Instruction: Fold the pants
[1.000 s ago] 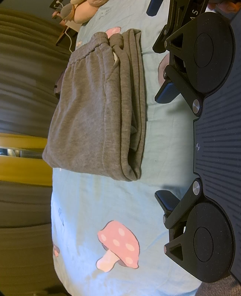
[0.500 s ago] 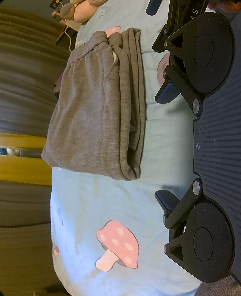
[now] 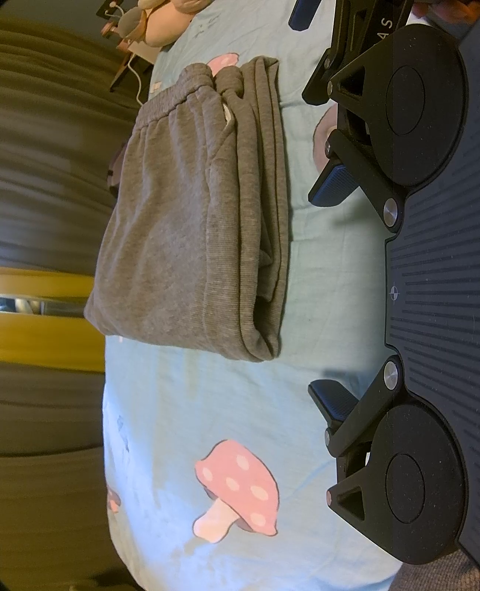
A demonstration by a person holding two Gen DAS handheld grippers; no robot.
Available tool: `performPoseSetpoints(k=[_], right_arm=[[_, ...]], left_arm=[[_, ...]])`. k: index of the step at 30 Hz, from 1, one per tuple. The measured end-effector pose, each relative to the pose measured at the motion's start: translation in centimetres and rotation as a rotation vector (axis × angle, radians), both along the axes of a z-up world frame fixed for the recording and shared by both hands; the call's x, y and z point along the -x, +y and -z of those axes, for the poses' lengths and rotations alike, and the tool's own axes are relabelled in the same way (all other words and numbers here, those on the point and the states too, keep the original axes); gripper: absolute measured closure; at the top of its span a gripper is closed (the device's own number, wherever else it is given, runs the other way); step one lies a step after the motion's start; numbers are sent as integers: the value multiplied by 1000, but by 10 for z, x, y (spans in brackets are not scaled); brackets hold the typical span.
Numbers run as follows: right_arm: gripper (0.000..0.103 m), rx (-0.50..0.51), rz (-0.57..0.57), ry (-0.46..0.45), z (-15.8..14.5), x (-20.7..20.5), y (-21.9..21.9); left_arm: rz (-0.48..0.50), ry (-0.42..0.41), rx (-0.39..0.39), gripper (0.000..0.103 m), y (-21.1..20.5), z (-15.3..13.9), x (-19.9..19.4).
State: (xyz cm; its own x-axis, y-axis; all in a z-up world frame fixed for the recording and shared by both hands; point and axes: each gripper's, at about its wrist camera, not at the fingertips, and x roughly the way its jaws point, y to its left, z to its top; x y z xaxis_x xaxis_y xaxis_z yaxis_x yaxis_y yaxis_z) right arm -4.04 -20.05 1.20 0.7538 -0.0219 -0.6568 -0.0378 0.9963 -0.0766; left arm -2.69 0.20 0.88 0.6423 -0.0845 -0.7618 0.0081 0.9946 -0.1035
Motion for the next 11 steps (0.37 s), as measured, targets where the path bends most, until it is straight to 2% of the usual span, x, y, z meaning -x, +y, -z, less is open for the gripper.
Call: performPoseSetpoints(k=[11], right_arm=[[4, 5, -4, -1, 0, 0, 0]], left_arm=[[7, -13, 9, 1, 0, -1, 1]])
